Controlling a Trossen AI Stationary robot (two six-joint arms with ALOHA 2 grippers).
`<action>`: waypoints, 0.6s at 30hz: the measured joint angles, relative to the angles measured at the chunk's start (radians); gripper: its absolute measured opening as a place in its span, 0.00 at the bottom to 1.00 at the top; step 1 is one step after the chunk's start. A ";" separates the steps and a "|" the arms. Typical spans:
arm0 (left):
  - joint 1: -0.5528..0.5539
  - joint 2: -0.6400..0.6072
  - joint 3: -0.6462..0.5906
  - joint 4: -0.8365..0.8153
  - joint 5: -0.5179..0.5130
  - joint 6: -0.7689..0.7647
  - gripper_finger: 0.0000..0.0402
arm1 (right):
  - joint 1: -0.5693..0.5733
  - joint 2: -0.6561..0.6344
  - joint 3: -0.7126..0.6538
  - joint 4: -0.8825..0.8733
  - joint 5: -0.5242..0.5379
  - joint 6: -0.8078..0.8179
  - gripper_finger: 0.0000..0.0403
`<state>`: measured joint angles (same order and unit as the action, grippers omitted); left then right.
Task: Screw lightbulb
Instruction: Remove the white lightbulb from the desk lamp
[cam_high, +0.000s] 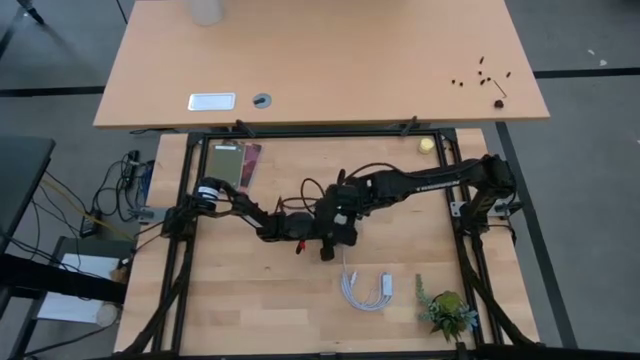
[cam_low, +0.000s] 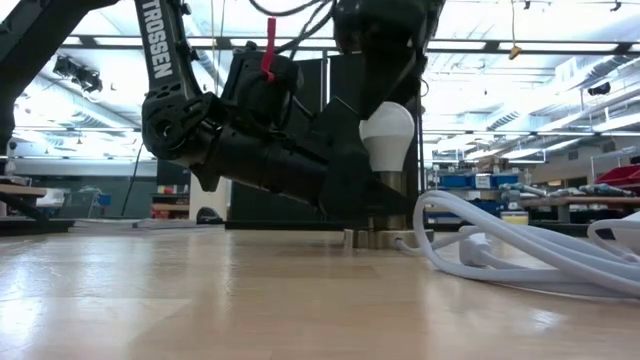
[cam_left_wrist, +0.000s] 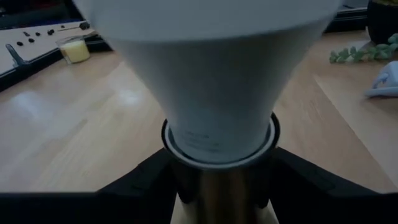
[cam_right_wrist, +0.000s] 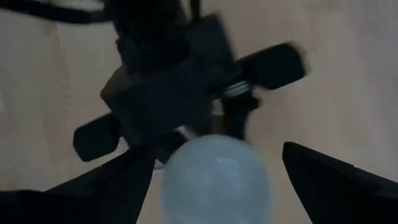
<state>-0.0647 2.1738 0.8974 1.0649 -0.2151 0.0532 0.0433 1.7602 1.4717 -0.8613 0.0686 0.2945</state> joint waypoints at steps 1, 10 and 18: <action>0.000 0.000 0.000 -0.001 0.000 0.000 0.54 | 0.000 -0.001 0.019 -0.019 0.018 -0.004 0.90; 0.000 0.000 -0.001 -0.023 0.003 -0.003 0.54 | 0.118 -0.075 0.031 -0.206 0.183 0.099 0.85; 0.000 -0.001 -0.001 -0.029 0.004 -0.004 0.54 | 0.287 -0.158 -0.187 0.015 0.434 0.253 0.81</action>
<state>-0.0650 2.1731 0.8963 1.0363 -0.2115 0.0490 0.3306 1.6023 1.2843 -0.8465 0.5022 0.5475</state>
